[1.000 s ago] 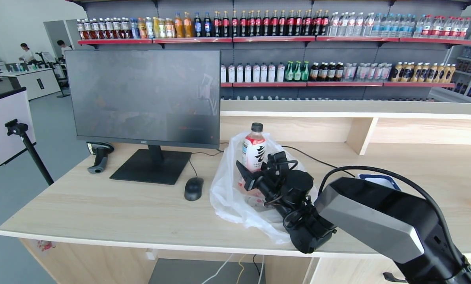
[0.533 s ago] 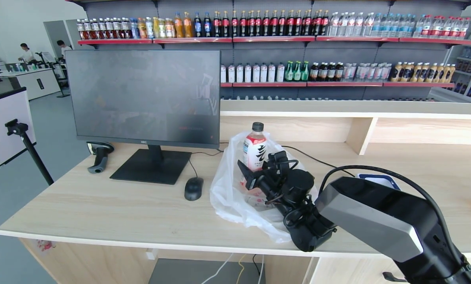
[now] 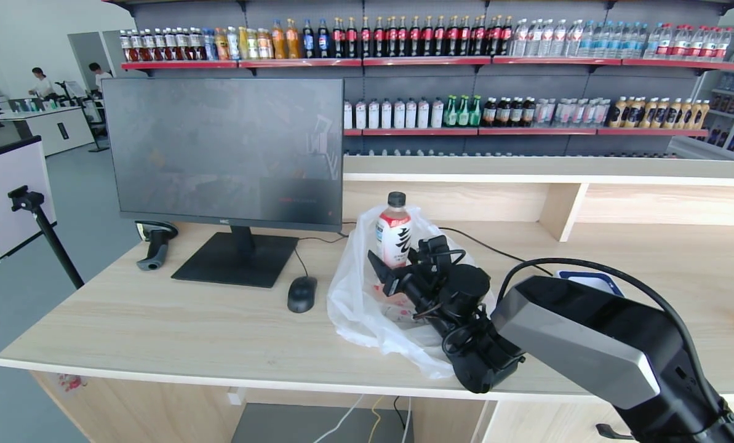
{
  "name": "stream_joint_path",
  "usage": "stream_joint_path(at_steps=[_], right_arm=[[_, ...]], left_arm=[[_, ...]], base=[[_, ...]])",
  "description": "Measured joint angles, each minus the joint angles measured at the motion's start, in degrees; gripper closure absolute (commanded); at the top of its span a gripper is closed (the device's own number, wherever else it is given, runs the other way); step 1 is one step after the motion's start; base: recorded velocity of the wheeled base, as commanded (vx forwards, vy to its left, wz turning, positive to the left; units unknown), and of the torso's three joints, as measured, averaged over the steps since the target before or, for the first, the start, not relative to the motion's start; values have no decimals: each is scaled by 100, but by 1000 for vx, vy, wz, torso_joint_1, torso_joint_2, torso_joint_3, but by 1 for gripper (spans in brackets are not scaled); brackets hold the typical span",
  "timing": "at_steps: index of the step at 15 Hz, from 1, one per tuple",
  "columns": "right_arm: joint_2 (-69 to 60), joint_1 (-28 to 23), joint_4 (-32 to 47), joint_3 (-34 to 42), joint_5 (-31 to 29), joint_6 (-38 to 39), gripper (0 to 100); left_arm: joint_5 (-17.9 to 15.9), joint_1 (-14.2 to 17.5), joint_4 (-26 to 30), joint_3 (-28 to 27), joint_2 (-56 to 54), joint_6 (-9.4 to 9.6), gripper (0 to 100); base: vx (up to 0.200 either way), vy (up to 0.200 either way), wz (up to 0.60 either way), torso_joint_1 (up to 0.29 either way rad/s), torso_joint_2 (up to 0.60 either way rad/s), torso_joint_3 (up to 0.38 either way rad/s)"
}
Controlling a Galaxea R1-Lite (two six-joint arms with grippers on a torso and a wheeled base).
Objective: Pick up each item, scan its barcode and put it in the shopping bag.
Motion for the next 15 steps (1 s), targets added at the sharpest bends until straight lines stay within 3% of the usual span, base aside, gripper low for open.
stream_joint_path(at_steps=[15], right_arm=[[-130, -96, 13, 22, -9, -252, 0]], left_arm=[[0, 0, 7, 0, 0, 0, 0]], base=[[0, 0, 0, 0, 0, 0]])
